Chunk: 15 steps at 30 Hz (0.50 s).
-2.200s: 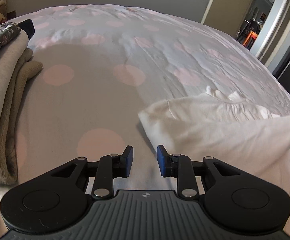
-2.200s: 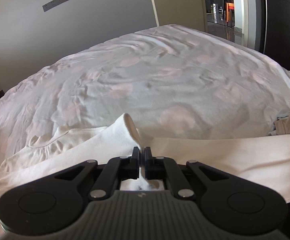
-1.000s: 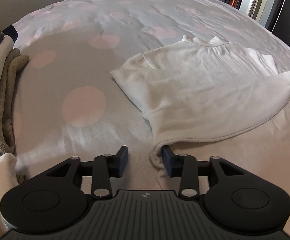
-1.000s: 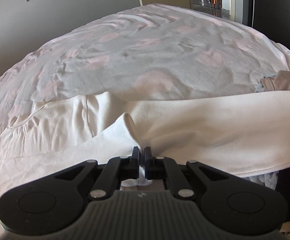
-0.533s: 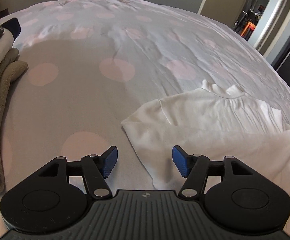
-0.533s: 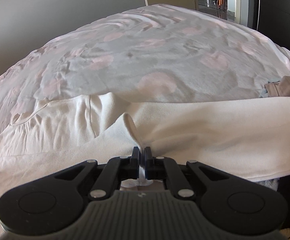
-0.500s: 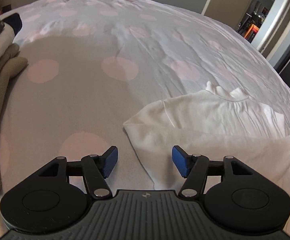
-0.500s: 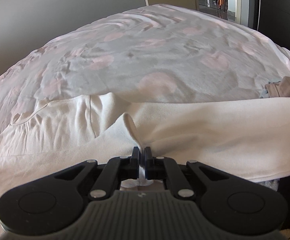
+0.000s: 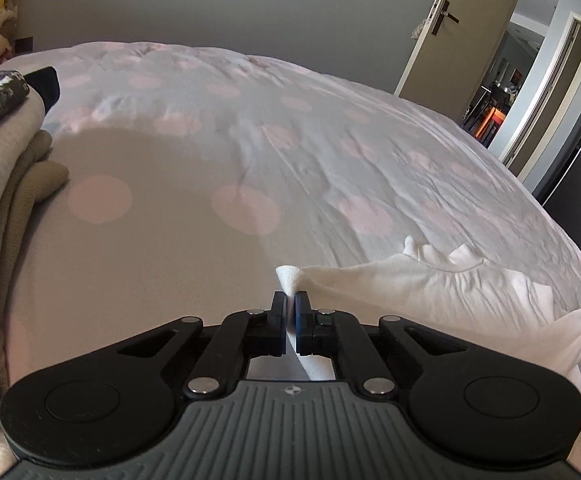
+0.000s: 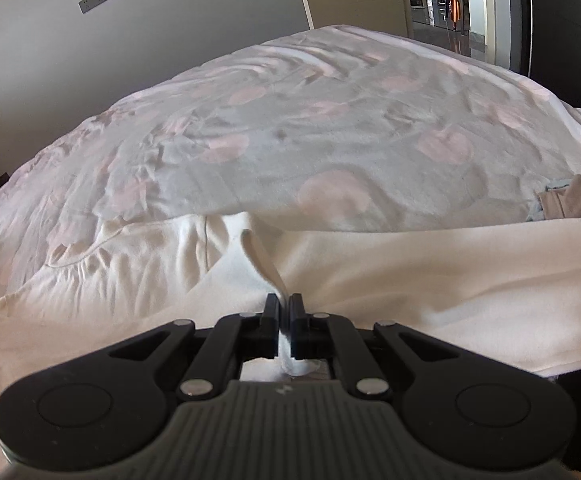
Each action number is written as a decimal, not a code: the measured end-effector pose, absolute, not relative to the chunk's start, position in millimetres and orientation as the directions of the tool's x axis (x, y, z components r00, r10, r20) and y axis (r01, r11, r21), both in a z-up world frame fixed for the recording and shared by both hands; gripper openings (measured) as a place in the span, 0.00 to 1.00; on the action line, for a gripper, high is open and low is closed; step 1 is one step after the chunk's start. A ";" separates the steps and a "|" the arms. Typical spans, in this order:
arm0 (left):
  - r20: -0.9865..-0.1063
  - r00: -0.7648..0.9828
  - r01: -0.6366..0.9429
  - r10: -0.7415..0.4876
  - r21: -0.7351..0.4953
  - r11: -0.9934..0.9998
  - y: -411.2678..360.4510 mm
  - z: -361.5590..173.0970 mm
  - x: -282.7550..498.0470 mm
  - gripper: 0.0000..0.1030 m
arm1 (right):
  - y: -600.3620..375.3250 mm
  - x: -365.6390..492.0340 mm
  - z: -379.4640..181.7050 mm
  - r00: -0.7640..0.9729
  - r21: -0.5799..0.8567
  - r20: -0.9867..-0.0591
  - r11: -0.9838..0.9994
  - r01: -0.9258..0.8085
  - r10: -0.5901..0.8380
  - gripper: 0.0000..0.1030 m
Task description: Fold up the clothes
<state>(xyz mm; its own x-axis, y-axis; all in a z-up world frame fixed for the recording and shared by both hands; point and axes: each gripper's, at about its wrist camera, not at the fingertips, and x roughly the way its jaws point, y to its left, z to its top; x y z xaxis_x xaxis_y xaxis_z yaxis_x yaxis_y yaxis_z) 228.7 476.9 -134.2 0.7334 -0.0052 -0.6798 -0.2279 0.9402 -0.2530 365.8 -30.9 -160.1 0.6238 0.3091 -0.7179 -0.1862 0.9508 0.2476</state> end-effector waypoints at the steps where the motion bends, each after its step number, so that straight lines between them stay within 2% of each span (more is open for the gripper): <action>1: -0.685 0.728 -0.236 0.006 -0.242 0.941 480.0 -135.0 230.5 0.02 | -30.1 366.5 -159.0 0.625 0.252 -0.715 0.949 -0.188 0.313 0.06; 4: -0.713 0.701 -0.259 0.023 -0.225 0.939 486.2 -147.7 239.5 0.02 | -27.6 368.4 -155.8 0.629 0.263 -0.706 0.945 -0.194 0.326 0.06; 8: -0.747 0.664 -0.255 0.039 -0.176 0.951 481.6 -167.6 252.9 0.02 | -19.9 387.6 -174.5 0.593 0.249 -0.750 0.956 -0.158 0.293 0.06; 12: -0.752 0.658 -0.280 0.042 -0.192 0.941 482.6 -177.9 252.8 0.04 | -19.8 395.4 -185.9 0.570 0.262 -0.766 0.954 -0.144 0.297 0.06; 13: -0.749 0.662 -0.287 0.042 -0.201 0.937 482.6 -177.0 250.1 0.05 | -20.5 395.6 -186.7 0.567 0.268 -0.766 0.952 -0.146 0.302 0.08; 15: -0.748 0.661 -0.307 0.060 -0.196 0.931 481.4 -172.3 243.6 0.15 | -25.8 391.7 -183.9 0.579 0.290 -0.752 0.947 -0.139 0.316 0.16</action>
